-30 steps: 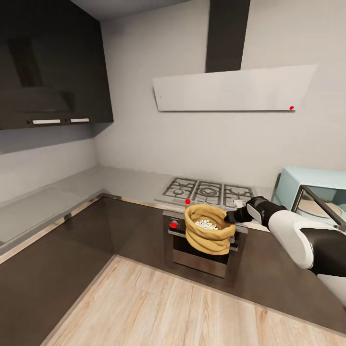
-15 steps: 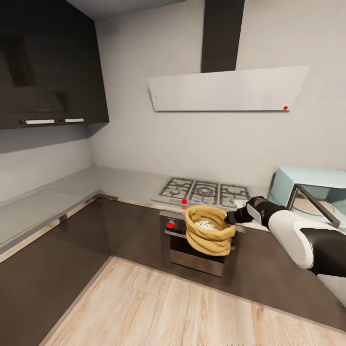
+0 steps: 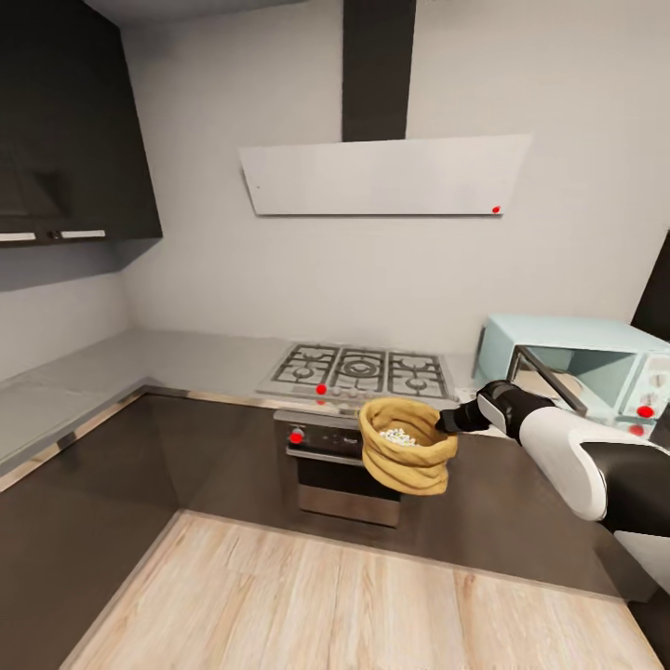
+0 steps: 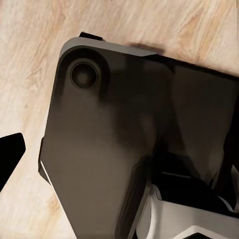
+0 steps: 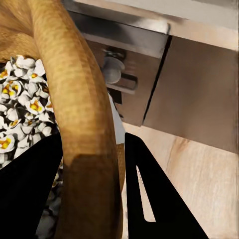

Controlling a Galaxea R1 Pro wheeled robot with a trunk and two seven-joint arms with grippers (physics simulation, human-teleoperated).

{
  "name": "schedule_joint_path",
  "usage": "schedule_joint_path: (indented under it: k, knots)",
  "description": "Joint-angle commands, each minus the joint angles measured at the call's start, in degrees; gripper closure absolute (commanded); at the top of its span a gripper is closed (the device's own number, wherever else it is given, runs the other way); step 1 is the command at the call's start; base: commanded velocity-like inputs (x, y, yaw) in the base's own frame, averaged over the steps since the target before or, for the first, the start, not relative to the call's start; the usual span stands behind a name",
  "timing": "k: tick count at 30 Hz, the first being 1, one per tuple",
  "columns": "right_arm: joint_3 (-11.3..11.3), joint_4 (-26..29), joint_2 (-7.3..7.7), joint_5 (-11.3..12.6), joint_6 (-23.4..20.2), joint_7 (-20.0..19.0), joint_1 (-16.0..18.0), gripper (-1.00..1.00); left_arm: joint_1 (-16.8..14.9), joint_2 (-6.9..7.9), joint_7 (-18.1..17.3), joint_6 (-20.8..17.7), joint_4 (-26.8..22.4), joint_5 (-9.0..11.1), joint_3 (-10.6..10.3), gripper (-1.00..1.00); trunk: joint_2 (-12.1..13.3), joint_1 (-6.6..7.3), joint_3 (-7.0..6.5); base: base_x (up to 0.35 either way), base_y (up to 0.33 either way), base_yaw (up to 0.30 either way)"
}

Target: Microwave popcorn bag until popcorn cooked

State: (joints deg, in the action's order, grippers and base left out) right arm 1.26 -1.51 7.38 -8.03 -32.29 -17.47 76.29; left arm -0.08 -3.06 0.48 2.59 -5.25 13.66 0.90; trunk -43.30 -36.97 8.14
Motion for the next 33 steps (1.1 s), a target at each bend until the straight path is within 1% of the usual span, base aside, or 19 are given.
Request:
schedule_joint_path:
  k: [1,11,13,21,33]
  knots:
    - [0.06,-0.08,0.0,-0.58,0.04,-0.46,0.09,1.0,-0.01,-0.01,0.05,0.14,-0.03,0.21,0.06,-1.0,-0.07,-0.01,0.09,0.0,0.0,-0.268]
    - [0.06,-0.1,0.0,-0.67,0.02,-0.46,0.09,1.0,-0.01,-0.01,-0.02,0.22,-0.03,0.17,0.06,-1.0,-0.07,-0.01,0.09,0.0,0.0,-0.266]
    - [0.06,-0.09,-0.05,-0.67,-0.03,-0.46,0.09,1.0,-0.01,-0.01,0.02,0.22,-0.03,0.14,0.06,-1.0,-0.07,-0.01,0.09,-0.021,0.0,-0.123]
    - [-0.03,-0.1,0.0,-0.41,-0.13,-0.46,0.09,1.0,-0.01,-0.19,0.14,0.14,-0.03,0.21,0.3,-1.0,-0.07,-0.01,0.09,-0.319,0.0,-0.005]
    - [0.02,-0.1,0.01,-0.63,-0.15,-0.46,0.09,1.0,-0.01,-0.19,0.14,0.18,-0.03,0.22,0.24,-1.0,-0.07,-0.01,0.09,-0.345,0.0,0.0]
